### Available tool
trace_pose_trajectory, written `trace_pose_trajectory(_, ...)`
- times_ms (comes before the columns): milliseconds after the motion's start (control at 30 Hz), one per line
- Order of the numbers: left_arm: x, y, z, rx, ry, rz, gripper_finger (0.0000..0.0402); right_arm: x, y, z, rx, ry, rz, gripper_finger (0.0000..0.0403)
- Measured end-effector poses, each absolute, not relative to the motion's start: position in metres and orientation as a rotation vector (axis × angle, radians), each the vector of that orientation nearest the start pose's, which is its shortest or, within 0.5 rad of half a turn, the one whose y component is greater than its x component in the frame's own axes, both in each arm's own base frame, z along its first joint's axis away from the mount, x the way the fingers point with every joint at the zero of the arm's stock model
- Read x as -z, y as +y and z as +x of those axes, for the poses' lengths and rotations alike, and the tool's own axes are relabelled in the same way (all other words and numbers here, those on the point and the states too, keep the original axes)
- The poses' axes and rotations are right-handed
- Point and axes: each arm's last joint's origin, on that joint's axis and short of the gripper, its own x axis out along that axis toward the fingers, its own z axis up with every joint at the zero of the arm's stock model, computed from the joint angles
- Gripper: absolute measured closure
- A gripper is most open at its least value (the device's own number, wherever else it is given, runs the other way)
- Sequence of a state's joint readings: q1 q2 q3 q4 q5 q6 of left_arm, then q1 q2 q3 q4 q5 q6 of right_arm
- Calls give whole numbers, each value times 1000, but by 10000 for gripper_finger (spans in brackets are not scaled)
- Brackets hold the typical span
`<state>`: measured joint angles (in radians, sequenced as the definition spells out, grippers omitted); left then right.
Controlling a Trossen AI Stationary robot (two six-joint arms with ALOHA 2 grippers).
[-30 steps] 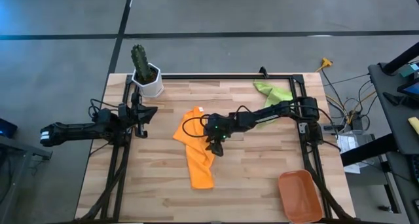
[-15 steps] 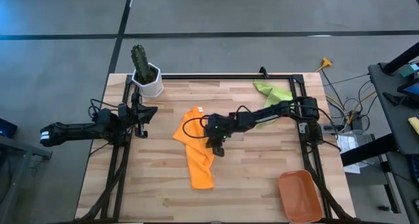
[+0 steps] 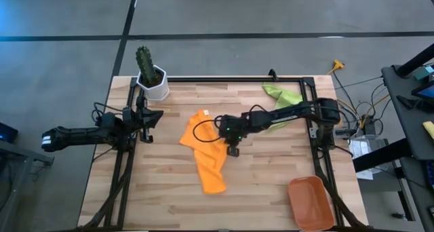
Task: Roll microfiber towels into tight, uniform cylinder then place into a basket
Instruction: Fold the orange microfiber cloth
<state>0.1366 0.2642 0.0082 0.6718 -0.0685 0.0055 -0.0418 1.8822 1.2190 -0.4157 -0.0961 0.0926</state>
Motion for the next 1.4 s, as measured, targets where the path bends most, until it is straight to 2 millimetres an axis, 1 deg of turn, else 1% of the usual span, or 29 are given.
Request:
trace_pose_trajectory(133, -207, 16, 105, -203, -416, 20, 402, -185, -12, 364, 55, 1097, 149, 394)
trace_pose_trajectory(200, -207, 16, 105, -203, -416, 20, 402, -190, -11, 356, 87, 1119, 163, 394)
trace_pose_trajectory(267, -207, 16, 105, -203, -416, 19, 402, -189, -11, 348, 116, 1162, 197, 394)
trace_pose_trajectory(333, -207, 16, 105, -202, -416, 20, 402, -186, -11, 339, 159, 1214, 225, 394)
trace_pose_trajectory(433, -207, 16, 105, -202, -416, 19, 402, -172, -12, 324, 249, 1287, 229, 394)
trace_pose_trajectory(567, -207, 16, 104, -202, -416, 20, 402, -150, -14, 305, 346, 1359, 189, 394)
trace_pose_trajectory(667, -207, 16, 105, -202, -413, 19, 402, -138, -14, 294, 379, 1403, 160, 384)
trace_pose_trajectory(767, -207, 16, 105, -202, -412, 19, 402, -136, -15, 289, 385, 1406, 153, 362)
trace_pose_trajectory(867, -207, 16, 105, -203, -411, 19, 402, -140, -14, 286, 405, 1394, 114, 331)
trace_pose_trajectory(933, -207, 16, 105, -203, -411, 19, 402, -149, -14, 288, 411, 1351, 90, 307)
trace_pose_trajectory(1033, -207, 16, 105, -203, -411, 19, 402, -173, -13, 296, 392, 1213, 65, 273)
trace_pose_trajectory(1100, -207, 16, 105, -203, -411, 19, 402, -187, -11, 303, 370, 1082, 63, 252)
trace_pose_trajectory(1200, -207, 16, 105, -203, -411, 19, 402, -202, -2, 322, 297, 820, 46, 232)
trace_pose_trajectory(1300, -207, 16, 105, -203, -411, 19, 402, -198, 14, 339, 188, 713, -68, 227)
trace_pose_trajectory(1400, -207, 16, 105, -203, -409, 18, 402, -185, 23, 355, 151, 755, -151, 225)
